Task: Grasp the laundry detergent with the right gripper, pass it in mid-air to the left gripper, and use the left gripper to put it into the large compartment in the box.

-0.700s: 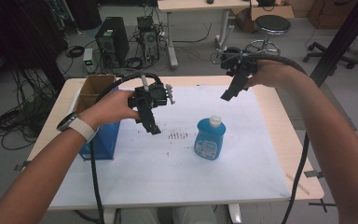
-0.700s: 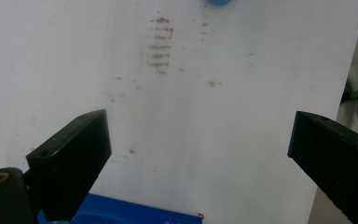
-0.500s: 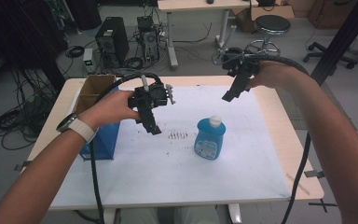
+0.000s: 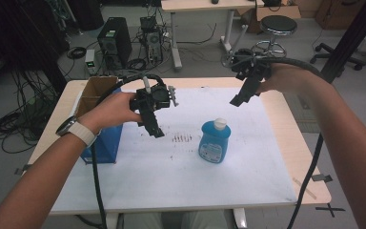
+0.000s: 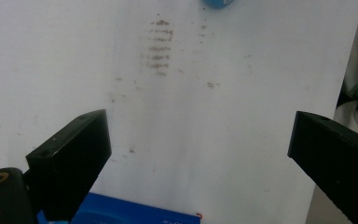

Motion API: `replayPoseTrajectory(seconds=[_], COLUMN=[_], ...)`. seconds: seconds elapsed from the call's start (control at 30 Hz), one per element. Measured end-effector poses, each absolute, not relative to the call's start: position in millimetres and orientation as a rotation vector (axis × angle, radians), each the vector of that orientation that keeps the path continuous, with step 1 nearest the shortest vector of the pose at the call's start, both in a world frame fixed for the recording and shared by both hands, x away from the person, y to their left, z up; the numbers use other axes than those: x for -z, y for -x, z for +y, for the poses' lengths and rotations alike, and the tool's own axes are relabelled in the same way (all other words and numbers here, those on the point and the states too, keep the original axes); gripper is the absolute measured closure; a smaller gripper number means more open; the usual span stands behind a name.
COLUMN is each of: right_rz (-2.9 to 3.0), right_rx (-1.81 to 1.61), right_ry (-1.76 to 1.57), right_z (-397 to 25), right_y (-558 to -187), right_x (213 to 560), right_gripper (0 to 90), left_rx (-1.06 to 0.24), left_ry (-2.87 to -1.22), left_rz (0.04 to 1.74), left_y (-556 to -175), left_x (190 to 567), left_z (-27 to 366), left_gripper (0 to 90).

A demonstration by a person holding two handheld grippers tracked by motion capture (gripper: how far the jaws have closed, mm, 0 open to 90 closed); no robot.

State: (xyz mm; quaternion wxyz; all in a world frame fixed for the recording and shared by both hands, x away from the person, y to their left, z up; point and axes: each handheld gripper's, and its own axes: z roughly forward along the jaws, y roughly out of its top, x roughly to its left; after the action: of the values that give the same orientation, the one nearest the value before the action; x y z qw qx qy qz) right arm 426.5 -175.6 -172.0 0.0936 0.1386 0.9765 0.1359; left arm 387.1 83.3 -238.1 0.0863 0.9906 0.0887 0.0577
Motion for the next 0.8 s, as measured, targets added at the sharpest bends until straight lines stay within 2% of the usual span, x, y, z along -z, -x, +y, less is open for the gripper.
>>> replayPoseTrajectory(seconds=[0.53,0.8], right_rz=[2.895,2.924], right_rx=[-0.386,-0.414], right_ry=[-0.454,-0.476], right_z=[-180.8,-184.1], right_y=[-406.5,-394.8], right_x=[173.3,185.5], right_gripper=[4.5,4.5], left_rx=[-0.167,-0.162], left_ry=[-2.929,-2.932], left_rz=[0.272,0.267], left_y=[-386.1,-385.3], left_x=[236.0,235.9], left_z=[86.2,85.7], left_gripper=[6.3,6.4])
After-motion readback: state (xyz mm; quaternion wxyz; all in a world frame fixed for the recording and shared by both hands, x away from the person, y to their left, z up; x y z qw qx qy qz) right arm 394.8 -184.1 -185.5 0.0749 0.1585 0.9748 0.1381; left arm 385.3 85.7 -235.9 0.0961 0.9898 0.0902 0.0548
